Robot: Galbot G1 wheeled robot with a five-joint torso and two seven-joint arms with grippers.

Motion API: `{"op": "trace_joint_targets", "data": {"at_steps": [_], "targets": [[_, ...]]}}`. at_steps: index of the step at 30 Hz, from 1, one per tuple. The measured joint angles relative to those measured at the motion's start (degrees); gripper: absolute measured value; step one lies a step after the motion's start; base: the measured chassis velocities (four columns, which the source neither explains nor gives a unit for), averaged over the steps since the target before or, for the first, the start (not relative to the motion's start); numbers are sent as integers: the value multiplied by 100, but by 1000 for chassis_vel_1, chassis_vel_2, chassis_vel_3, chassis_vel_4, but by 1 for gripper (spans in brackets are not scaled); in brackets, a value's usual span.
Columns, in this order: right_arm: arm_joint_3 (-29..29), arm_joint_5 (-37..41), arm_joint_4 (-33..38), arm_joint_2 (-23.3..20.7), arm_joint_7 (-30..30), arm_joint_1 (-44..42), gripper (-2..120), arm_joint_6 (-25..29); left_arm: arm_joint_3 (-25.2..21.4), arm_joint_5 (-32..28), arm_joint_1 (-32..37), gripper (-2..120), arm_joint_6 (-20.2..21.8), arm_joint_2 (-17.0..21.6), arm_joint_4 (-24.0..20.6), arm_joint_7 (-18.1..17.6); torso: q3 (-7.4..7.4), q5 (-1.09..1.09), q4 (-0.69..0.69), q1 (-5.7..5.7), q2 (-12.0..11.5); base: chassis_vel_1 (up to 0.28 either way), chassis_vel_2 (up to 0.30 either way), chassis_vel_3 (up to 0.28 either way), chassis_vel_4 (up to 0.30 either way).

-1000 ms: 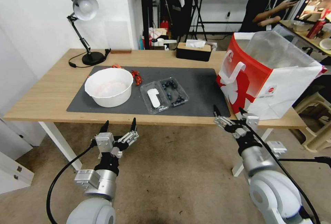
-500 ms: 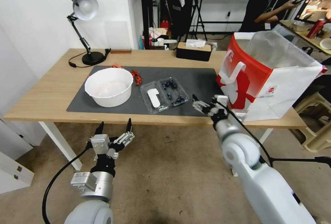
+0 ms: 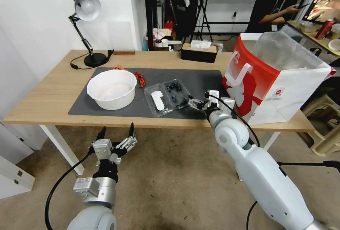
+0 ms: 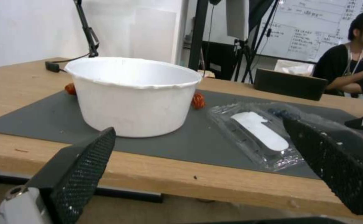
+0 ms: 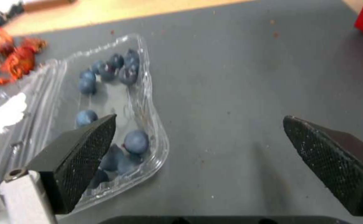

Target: Close the takeout container lid, then place the container into the takeout bag.

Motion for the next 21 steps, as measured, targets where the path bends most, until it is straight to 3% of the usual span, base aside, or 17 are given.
{"op": "trace_joint_targets", "data": {"at_steps": [12,21], "targets": [[-63,201,-10,23,374,333,100,-865,-6,-3,-46,100,-22,1,72,-46,0,0,0,0,0,0,0,0,0],[1,266,-42,30,462,357,100,-1055,-6,-12,-77,100,-27,2,117,-52,0,0,-1,-1,0,0,0,0,0]]}}
